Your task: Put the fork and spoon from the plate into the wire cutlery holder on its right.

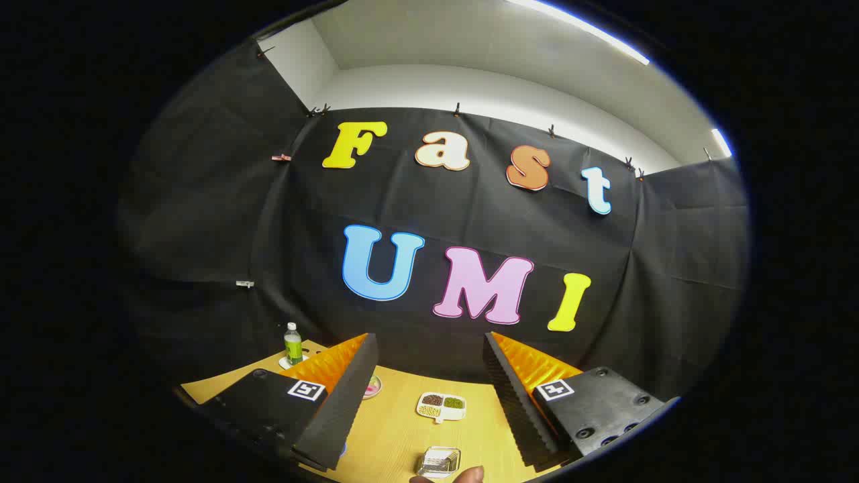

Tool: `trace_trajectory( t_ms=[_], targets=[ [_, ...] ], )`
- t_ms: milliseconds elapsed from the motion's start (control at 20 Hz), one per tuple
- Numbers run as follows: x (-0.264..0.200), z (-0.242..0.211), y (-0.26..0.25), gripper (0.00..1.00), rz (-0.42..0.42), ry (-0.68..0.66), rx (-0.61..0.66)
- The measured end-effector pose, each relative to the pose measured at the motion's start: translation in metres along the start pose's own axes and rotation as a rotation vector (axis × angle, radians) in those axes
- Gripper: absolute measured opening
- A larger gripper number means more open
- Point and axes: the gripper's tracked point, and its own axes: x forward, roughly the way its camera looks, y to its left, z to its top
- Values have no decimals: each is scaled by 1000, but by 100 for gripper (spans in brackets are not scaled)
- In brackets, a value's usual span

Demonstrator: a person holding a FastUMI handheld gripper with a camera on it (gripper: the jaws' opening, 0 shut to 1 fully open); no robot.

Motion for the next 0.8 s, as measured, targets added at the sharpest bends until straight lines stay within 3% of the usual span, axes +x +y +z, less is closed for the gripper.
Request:
trace_trajectory(
  t_ms=[800],
  targets=[
    [-9, 4, 15, 98, 12, -7, -8]
  ],
)
